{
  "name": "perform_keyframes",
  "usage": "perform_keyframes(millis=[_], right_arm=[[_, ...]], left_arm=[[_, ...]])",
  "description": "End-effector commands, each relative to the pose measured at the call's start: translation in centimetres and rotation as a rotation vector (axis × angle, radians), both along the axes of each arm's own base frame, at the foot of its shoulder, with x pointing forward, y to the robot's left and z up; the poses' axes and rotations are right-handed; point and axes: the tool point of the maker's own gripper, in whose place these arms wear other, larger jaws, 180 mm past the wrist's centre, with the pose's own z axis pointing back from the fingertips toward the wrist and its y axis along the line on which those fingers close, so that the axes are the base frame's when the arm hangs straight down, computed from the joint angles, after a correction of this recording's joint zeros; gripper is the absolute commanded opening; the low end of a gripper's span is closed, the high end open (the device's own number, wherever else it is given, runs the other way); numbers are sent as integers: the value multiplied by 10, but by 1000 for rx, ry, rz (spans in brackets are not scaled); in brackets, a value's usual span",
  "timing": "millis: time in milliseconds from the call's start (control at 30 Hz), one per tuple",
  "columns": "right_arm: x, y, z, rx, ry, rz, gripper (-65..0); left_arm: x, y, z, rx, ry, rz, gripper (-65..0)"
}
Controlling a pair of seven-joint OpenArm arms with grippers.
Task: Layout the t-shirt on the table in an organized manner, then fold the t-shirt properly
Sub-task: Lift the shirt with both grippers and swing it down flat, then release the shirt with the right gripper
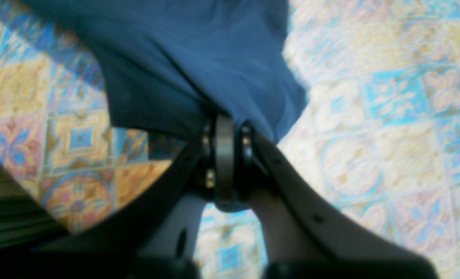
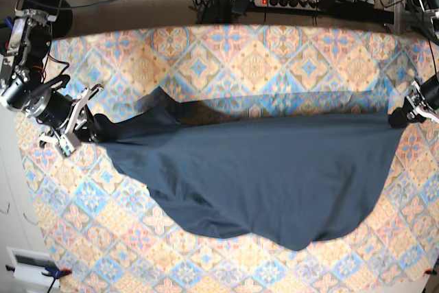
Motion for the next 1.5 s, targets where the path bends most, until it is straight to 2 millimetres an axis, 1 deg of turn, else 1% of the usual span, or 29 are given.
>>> perform_keyframes(millis=[0,67,167,267,333,400,533,567,700,867,967,1033,1067,1167,1233,1267,1333,1467], right_arm=[[-5,-3,3,-7,-5,7,-639],[-24,-7,-18,-31,82,3,-639],[-46,-13,-39,-70,184,1,-639],[-75,-18,-62,-105,302,5,-639],[-96,-22,-76,-129,379,8,-639],[-113,-24,-85,-146,435,18,-639],[-139,-25,-97,-156,514,30,-639],[-143,-24,-100,-161,528,43,-639],[-149,-16,-104,-163,551,84,-639],[-148,-13,-104,-156,544,89,-639],[-146,-14,-103,-156,537,83,-633],[-145,-15,-102,-155,534,82,-594],[-140,-15,-100,-152,517,78,-570],[-130,-11,-95,-133,478,78,-489],[-127,-10,-94,-130,468,78,-436],[-127,-10,-94,-130,468,78,-421],[-125,-8,-93,-124,461,77,-414],[-107,-4,-85,-107,408,68,-414]], left_arm=[[0,5,7,16,-21,7,-650],[-18,7,-13,40,45,12,-650],[-36,9,-32,79,113,14,-650],[-56,12,-49,123,185,9,-650],[-66,15,-56,144,221,6,-650],[-74,14,-57,157,239,-8,-650],[-92,4,-59,176,276,-56,-650],[-96,1,-60,179,283,-66,-650],[-104,0,-62,180,302,-73,-650],[-106,1,-63,182,309,-69,-650],[-110,8,-69,217,335,-63,-650],[-112,17,-72,275,348,-61,-650],[-114,20,-73,298,358,-61,-650],[-112,32,-68,331,350,-38,-649],[-110,36,-63,339,336,-25,-619],[-108,38,-61,341,329,-19,-604],[-100,39,-56,343,307,-14,-565],[-97,44,-53,353,301,2,-487]])
